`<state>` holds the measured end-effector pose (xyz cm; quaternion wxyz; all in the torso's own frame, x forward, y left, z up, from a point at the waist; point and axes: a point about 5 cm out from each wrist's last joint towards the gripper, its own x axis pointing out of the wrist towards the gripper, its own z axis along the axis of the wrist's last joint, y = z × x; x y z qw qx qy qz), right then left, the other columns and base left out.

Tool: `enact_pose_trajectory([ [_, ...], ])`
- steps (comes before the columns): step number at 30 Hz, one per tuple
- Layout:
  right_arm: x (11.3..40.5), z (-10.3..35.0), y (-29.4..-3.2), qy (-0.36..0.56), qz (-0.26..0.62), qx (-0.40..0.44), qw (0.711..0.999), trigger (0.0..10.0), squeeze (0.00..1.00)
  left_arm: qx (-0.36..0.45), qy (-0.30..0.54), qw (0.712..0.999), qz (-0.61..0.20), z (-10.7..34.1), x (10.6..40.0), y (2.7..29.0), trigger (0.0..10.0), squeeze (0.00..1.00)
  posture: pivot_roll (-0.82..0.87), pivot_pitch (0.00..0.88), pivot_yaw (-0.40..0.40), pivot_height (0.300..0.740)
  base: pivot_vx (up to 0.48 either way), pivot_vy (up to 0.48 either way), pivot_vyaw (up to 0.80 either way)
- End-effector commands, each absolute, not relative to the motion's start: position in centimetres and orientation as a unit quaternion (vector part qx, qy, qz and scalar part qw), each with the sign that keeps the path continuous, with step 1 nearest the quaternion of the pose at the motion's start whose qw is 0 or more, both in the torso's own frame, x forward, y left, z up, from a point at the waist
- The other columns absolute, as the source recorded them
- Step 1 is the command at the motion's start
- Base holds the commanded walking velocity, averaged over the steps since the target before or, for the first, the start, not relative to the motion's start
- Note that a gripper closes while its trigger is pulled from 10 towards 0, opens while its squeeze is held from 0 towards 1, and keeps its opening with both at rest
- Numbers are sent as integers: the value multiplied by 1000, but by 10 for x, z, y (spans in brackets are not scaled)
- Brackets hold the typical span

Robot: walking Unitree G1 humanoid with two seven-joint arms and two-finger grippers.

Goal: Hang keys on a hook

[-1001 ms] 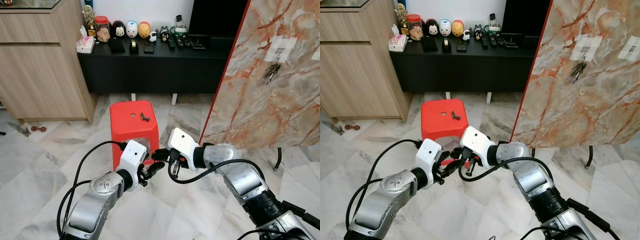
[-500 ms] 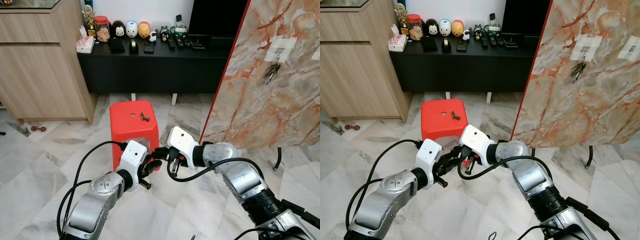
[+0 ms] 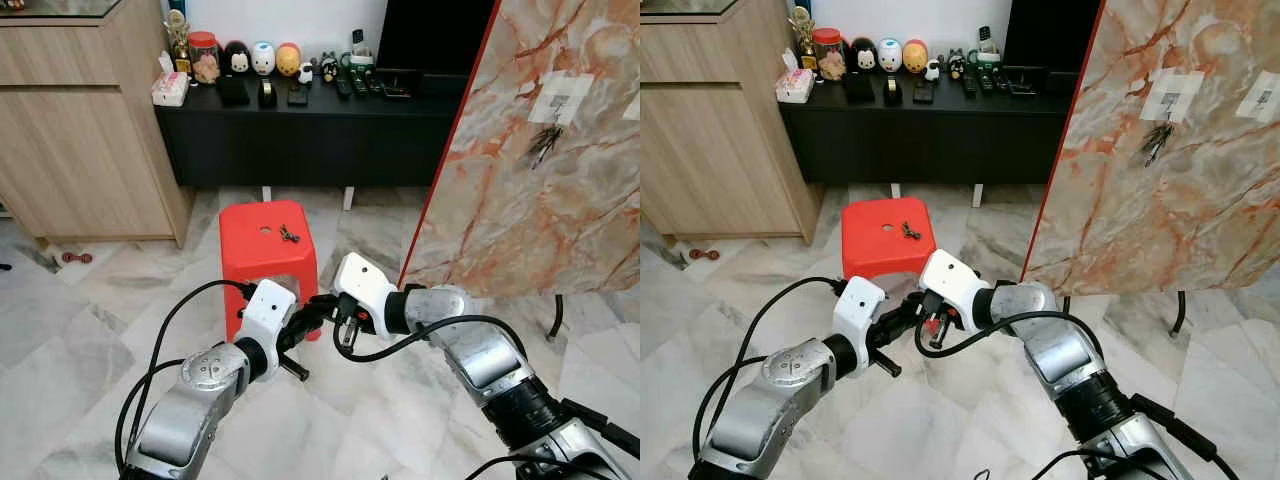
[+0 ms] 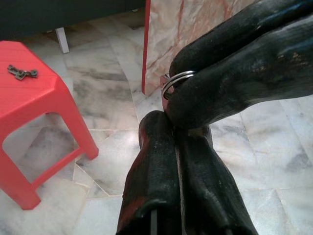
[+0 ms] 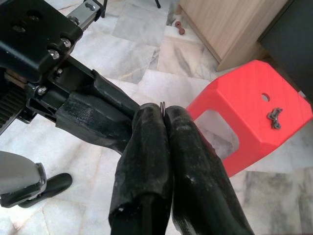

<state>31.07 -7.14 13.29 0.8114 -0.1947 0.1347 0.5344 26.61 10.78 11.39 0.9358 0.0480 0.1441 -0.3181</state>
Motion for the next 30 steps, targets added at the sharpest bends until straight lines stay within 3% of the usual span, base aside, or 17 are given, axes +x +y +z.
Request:
enact_pose_trajectory([
  [1,313,136,-74,136,529,-191,815,10000,0,51,135,934,-327,117,265,105,0,0,-8,44,-100,740,0,0,0],
  [30,320,132,-84,159,497,-183,833,10000,0,61,135,928,-341,116,262,109,0,0,-6,45,-100,740,0,0,0],
])
